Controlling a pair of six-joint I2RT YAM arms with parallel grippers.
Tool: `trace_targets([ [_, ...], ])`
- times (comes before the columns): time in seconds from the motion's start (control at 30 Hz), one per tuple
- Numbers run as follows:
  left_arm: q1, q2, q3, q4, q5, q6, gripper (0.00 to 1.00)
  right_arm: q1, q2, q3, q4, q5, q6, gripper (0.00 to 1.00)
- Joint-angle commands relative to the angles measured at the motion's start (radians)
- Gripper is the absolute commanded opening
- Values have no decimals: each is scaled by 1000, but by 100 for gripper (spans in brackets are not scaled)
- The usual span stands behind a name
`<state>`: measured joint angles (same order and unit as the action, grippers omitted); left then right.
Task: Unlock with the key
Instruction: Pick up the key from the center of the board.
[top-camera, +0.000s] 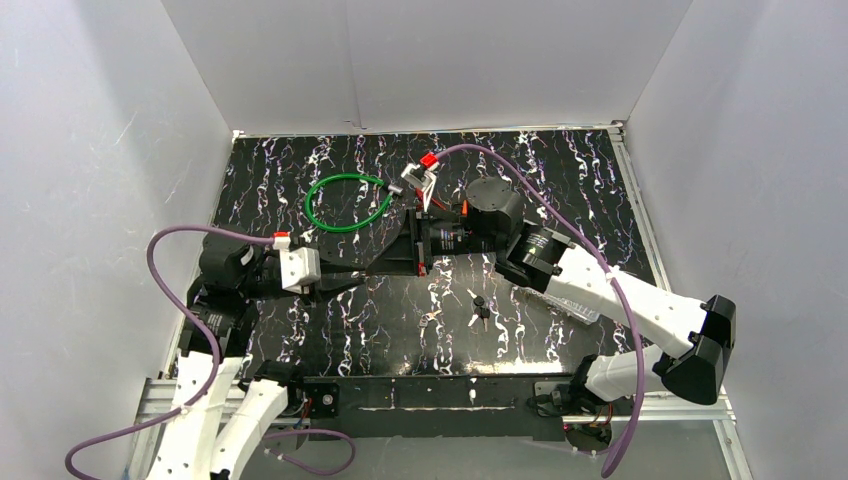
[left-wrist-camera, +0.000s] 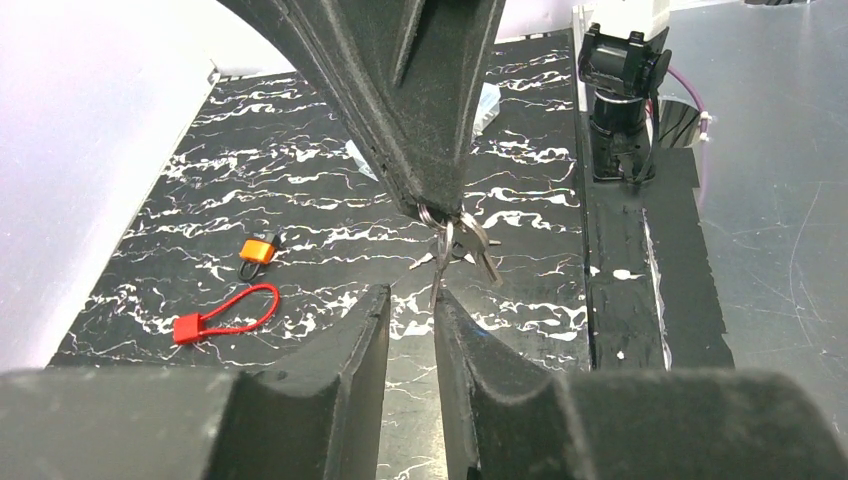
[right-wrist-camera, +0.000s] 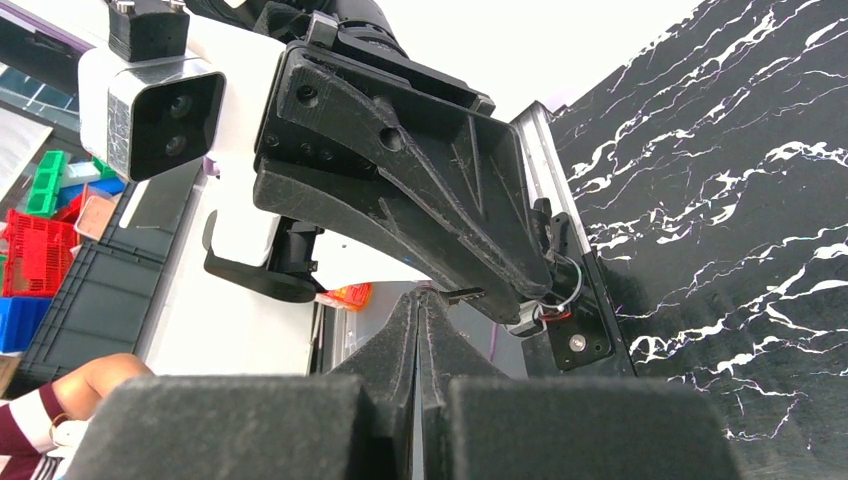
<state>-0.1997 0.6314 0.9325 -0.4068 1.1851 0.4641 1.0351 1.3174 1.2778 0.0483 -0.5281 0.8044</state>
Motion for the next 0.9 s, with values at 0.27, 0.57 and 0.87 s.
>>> trace_targets([
  [0.27, -4, -3, 59, -3, 9, 4, 2, -6, 6, -14, 40, -17, -4, 1],
  [0.57, -4, -19, 70, -63, 22, 33, 0, -30, -24, -61, 12, -11, -17, 1],
  [0.87, -4, -12, 104, -147, 22, 83, 0, -31, -51, -92, -47, 0, -63, 1],
])
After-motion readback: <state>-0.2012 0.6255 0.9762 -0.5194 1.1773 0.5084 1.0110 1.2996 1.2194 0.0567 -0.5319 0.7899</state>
